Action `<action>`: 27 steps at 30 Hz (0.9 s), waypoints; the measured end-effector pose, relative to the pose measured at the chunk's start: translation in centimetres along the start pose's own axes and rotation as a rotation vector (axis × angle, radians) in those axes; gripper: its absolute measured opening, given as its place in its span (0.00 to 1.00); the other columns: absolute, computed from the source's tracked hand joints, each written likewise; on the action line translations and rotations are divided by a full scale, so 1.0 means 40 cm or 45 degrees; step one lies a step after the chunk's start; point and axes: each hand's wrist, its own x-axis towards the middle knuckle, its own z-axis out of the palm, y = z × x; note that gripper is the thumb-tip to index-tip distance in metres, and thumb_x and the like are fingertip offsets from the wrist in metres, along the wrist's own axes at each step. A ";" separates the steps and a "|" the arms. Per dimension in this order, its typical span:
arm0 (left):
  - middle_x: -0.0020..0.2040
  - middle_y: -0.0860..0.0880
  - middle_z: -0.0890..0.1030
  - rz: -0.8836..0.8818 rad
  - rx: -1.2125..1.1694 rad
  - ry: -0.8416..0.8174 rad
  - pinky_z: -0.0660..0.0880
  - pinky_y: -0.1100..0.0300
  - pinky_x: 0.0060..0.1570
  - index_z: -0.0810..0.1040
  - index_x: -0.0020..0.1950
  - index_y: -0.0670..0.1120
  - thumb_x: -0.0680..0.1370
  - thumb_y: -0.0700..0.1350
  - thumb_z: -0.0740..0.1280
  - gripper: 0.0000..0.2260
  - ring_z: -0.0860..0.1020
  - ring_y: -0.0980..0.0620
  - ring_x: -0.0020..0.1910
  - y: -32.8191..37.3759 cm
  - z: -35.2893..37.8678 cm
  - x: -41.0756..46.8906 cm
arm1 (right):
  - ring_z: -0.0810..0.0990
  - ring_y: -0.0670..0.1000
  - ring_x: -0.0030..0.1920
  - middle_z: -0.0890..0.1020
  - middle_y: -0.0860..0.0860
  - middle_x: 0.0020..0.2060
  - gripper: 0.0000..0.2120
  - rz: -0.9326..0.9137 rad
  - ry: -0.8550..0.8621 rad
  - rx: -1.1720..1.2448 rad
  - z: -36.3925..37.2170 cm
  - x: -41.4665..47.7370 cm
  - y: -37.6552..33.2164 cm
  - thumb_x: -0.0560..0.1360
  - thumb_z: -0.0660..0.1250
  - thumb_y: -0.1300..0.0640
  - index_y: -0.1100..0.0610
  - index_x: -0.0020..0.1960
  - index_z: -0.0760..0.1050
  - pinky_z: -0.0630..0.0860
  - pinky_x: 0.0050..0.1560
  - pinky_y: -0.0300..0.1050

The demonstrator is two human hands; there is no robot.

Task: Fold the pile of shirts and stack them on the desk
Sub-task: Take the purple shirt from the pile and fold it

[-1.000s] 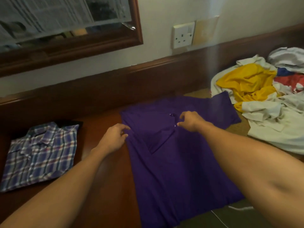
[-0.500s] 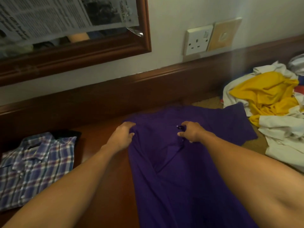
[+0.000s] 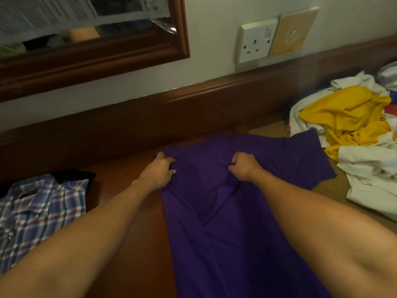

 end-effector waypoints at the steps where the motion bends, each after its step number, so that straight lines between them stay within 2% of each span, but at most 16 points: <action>1: 0.65 0.44 0.68 -0.008 -0.001 0.009 0.71 0.49 0.67 0.74 0.71 0.47 0.82 0.47 0.66 0.17 0.76 0.40 0.62 0.001 0.002 0.003 | 0.79 0.54 0.44 0.79 0.52 0.44 0.04 0.000 0.022 0.059 -0.005 0.000 -0.002 0.78 0.65 0.60 0.60 0.51 0.76 0.79 0.45 0.48; 4: 0.61 0.45 0.68 -0.033 -0.029 0.055 0.73 0.47 0.63 0.77 0.61 0.48 0.81 0.47 0.67 0.09 0.78 0.40 0.57 0.003 -0.001 0.009 | 0.78 0.51 0.46 0.79 0.53 0.49 0.07 0.009 -0.025 0.129 -0.026 0.010 -0.005 0.78 0.68 0.60 0.59 0.55 0.77 0.73 0.44 0.42; 7: 0.61 0.45 0.70 -0.040 -0.053 0.101 0.73 0.47 0.62 0.76 0.63 0.47 0.81 0.47 0.67 0.11 0.77 0.40 0.59 0.004 -0.005 0.015 | 0.76 0.50 0.40 0.80 0.53 0.49 0.08 0.046 -0.083 0.195 -0.052 0.034 0.003 0.77 0.71 0.58 0.56 0.56 0.78 0.71 0.36 0.39; 10: 0.62 0.45 0.72 -0.037 -0.061 0.110 0.73 0.49 0.63 0.75 0.66 0.48 0.81 0.47 0.67 0.14 0.76 0.41 0.61 -0.002 -0.009 0.015 | 0.79 0.52 0.51 0.81 0.55 0.57 0.15 0.020 0.193 0.257 -0.066 0.054 0.011 0.77 0.73 0.56 0.56 0.61 0.77 0.72 0.49 0.40; 12: 0.62 0.45 0.72 -0.035 -0.068 0.090 0.73 0.49 0.64 0.74 0.68 0.48 0.81 0.48 0.67 0.15 0.76 0.41 0.62 -0.010 -0.006 0.014 | 0.78 0.57 0.60 0.77 0.55 0.61 0.21 -0.041 0.297 0.086 -0.048 0.049 0.014 0.77 0.72 0.52 0.54 0.67 0.72 0.75 0.59 0.47; 13: 0.62 0.45 0.72 -0.035 -0.068 0.080 0.72 0.48 0.64 0.74 0.68 0.48 0.81 0.48 0.67 0.16 0.76 0.41 0.62 -0.015 -0.003 0.013 | 0.77 0.57 0.61 0.75 0.54 0.62 0.22 -0.153 0.319 -0.037 -0.031 0.038 0.014 0.77 0.72 0.50 0.53 0.67 0.71 0.76 0.60 0.51; 14: 0.62 0.45 0.72 -0.034 -0.069 0.075 0.72 0.48 0.65 0.74 0.69 0.48 0.81 0.48 0.67 0.17 0.76 0.42 0.62 -0.020 0.000 0.012 | 0.77 0.57 0.61 0.73 0.52 0.61 0.21 -0.329 0.301 -0.146 -0.012 0.022 0.014 0.76 0.72 0.49 0.51 0.67 0.71 0.76 0.59 0.53; 16: 0.63 0.45 0.72 -0.023 -0.070 0.071 0.72 0.48 0.65 0.73 0.70 0.48 0.81 0.48 0.67 0.17 0.76 0.43 0.62 -0.027 0.005 0.011 | 0.76 0.53 0.58 0.70 0.49 0.59 0.22 -0.730 0.116 -0.386 0.022 -0.019 0.016 0.75 0.72 0.47 0.47 0.66 0.72 0.76 0.57 0.51; 18: 0.63 0.45 0.72 -0.012 -0.073 0.084 0.73 0.48 0.65 0.74 0.70 0.47 0.81 0.47 0.67 0.17 0.76 0.43 0.62 -0.035 0.006 0.012 | 0.73 0.50 0.56 0.69 0.47 0.57 0.22 -0.973 -0.035 -0.631 0.047 -0.053 0.021 0.74 0.72 0.40 0.45 0.65 0.73 0.74 0.56 0.48; 20: 0.63 0.46 0.72 -0.016 -0.081 0.102 0.73 0.48 0.65 0.74 0.69 0.48 0.81 0.45 0.68 0.16 0.76 0.43 0.61 -0.045 0.004 0.012 | 0.72 0.49 0.55 0.70 0.47 0.57 0.24 -1.043 -0.069 -0.745 0.059 -0.072 0.036 0.73 0.71 0.37 0.46 0.64 0.72 0.72 0.57 0.46; 22: 0.63 0.46 0.72 -0.021 -0.078 0.119 0.73 0.47 0.65 0.75 0.68 0.48 0.80 0.44 0.68 0.16 0.76 0.43 0.61 -0.060 0.000 0.014 | 0.72 0.49 0.56 0.71 0.48 0.58 0.23 -1.011 -0.101 -0.835 0.057 -0.079 0.058 0.74 0.70 0.38 0.48 0.64 0.71 0.71 0.58 0.46; 25: 0.63 0.46 0.72 -0.016 -0.059 0.152 0.73 0.47 0.64 0.77 0.66 0.48 0.80 0.43 0.68 0.14 0.77 0.42 0.61 -0.081 -0.005 0.018 | 0.74 0.51 0.57 0.73 0.48 0.58 0.17 -0.934 -0.184 -0.962 0.032 -0.082 0.088 0.79 0.67 0.43 0.50 0.64 0.72 0.71 0.59 0.46; 27: 0.62 0.45 0.73 -0.027 -0.054 0.170 0.73 0.48 0.64 0.78 0.66 0.48 0.81 0.43 0.67 0.13 0.77 0.42 0.62 -0.087 -0.007 0.023 | 0.76 0.51 0.55 0.75 0.48 0.56 0.11 -0.919 -0.246 -1.016 0.010 -0.076 0.093 0.81 0.64 0.48 0.50 0.61 0.75 0.73 0.55 0.47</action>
